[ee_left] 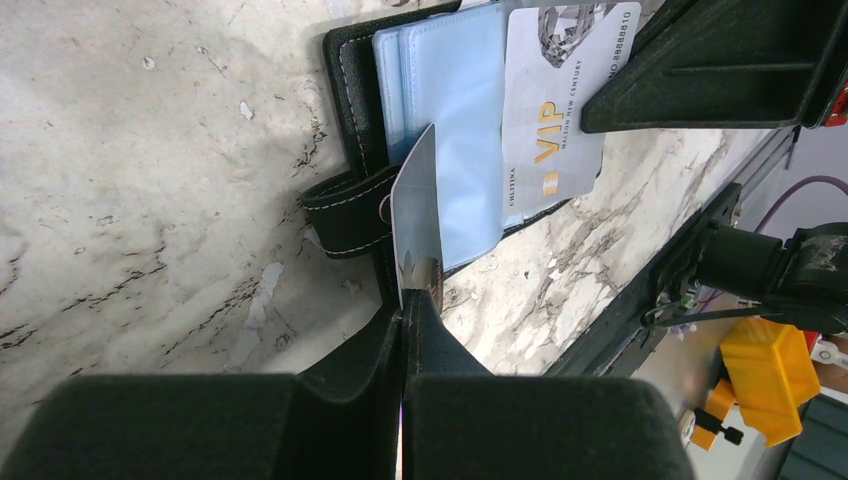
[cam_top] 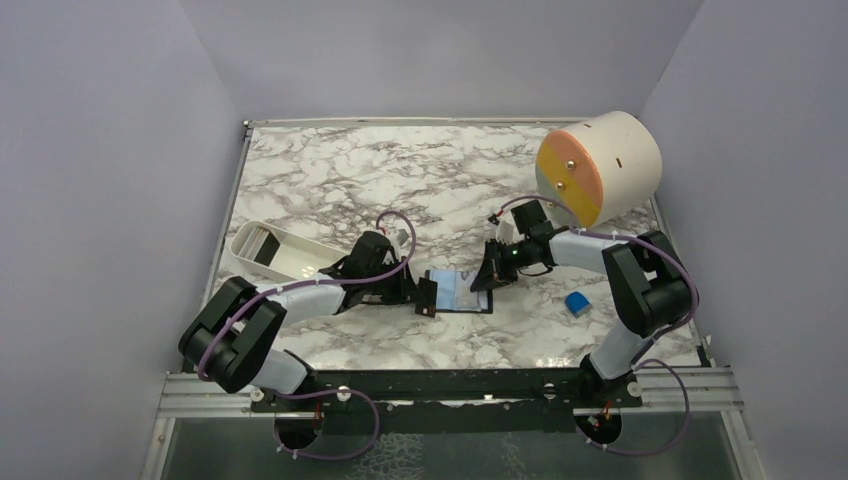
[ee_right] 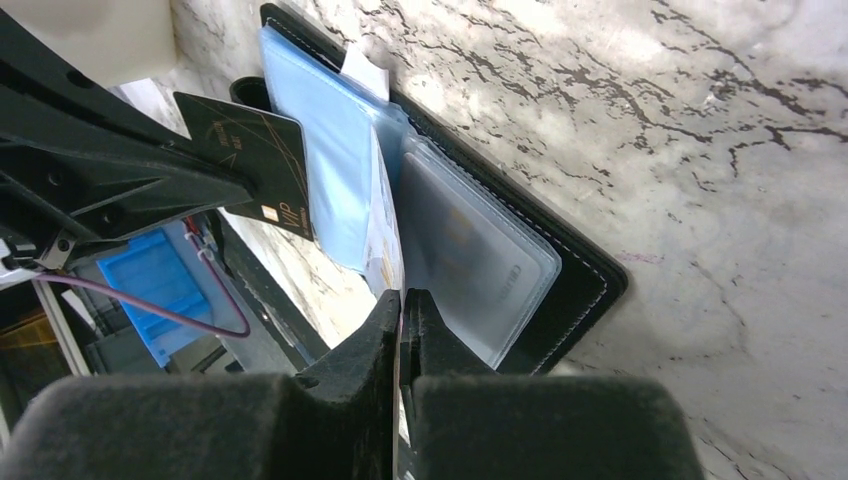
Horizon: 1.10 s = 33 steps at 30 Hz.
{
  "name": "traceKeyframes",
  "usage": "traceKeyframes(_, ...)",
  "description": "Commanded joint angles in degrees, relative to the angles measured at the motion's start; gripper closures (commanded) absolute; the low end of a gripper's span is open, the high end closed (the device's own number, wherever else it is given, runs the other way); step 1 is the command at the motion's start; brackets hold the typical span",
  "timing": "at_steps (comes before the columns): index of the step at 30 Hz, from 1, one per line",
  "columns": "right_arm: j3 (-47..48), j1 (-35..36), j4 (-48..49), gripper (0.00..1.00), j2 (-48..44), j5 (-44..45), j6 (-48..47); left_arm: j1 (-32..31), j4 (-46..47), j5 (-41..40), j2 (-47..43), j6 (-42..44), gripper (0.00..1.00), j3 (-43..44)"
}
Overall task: Put the credit cards into the card holder
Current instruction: Insert the credit card into the card holder.
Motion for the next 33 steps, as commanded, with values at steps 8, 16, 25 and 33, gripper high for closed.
traceKeyframes(8, -1.73, -0.35, 5.71, 0.99, 1.75, -3.56, 1.74, 0.15, -2.31, -3.99, 1.41, 1.83, 1.00, -1.10)
traceKeyframes(16, -2.86, -0.31, 7.77, 0.99, 1.74, -4.13, 3.16, 0.11, -2.15, -4.12, 1.32, 1.74, 1.00, -1.46)
traceKeyframes(25, -4.98, -0.31, 8.21, 0.99, 2.22, -3.31, 2.79, 0.08, -2.11, -4.26, 1.28, 1.56, 1.00, -1.46)
traceKeyframes(33, -4.19, -0.33, 8.70, 0.99, 3.05, -3.53, 2.56, 0.19, -1.69, -3.90, 1.32, 1.22, 1.00, -1.47)
